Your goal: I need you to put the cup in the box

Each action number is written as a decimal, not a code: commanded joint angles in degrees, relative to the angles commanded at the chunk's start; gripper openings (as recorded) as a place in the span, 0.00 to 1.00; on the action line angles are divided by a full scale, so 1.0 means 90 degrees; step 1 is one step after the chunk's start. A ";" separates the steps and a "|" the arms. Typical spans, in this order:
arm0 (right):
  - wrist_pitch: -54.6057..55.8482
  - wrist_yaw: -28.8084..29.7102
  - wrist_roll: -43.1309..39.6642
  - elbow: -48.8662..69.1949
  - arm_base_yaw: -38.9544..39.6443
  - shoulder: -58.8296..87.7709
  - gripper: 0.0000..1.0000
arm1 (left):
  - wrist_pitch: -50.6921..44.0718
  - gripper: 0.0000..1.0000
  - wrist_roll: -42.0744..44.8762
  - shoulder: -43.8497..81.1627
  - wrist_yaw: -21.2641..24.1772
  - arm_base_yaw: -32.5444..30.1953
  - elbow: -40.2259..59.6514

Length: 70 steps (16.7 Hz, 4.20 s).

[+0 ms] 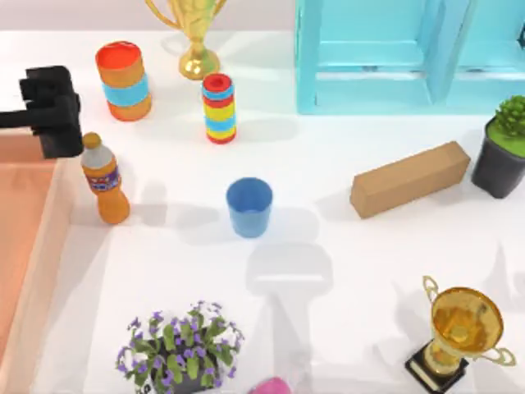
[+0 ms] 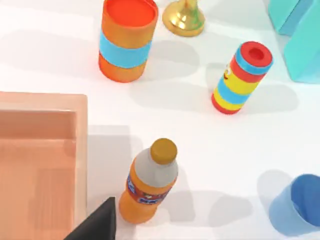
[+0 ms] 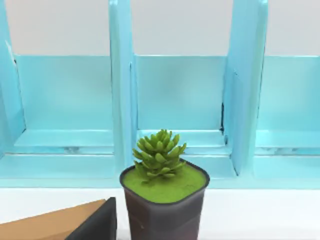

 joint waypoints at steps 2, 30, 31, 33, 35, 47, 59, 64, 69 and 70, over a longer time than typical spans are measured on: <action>0.0000 0.0000 0.0000 0.0000 0.0000 0.0000 1.00 | -0.0867 1.00 -0.0337 0.1295 0.0004 -0.0362 0.1324; 0.0000 0.0000 0.0000 0.0000 0.0000 0.0000 1.00 | -0.5498 1.00 -0.2446 0.9524 0.0015 -0.2521 0.8972; 0.0000 0.0000 0.0000 0.0000 0.0000 0.0000 1.00 | -0.5207 1.00 -0.2446 0.9495 0.0014 -0.2519 0.8634; 0.0000 0.0000 0.0000 0.0000 0.0000 0.0000 1.00 | -0.4552 1.00 -0.2449 0.9441 0.0014 -0.2519 0.7881; 0.0000 0.0000 0.0000 0.0000 0.0000 0.0000 1.00 | -0.3960 1.00 -0.2453 0.9405 0.0013 -0.2524 0.7253; 0.0000 0.0000 0.0000 0.0000 0.0000 0.0000 1.00 | -0.3507 0.62 -0.2459 0.9377 0.0013 -0.2529 0.6796; 0.0000 0.0000 0.0000 0.0000 0.0000 0.0000 1.00 | -0.3507 0.00 -0.2459 0.9377 0.0013 -0.2529 0.6796; 0.0000 0.0000 0.0000 0.0000 0.0000 0.0000 1.00 | -0.3509 0.00 -0.2453 0.9375 0.0011 -0.2522 0.6796; 0.0000 0.0000 0.0000 0.0000 0.0000 0.0000 1.00 | -0.3408 0.00 -0.1811 0.9024 -0.0081 -0.1919 0.6739; 0.0000 0.0000 0.0000 0.0000 0.0000 0.0000 1.00 | -0.3380 0.00 -0.1544 0.8826 -0.0102 -0.1659 0.6708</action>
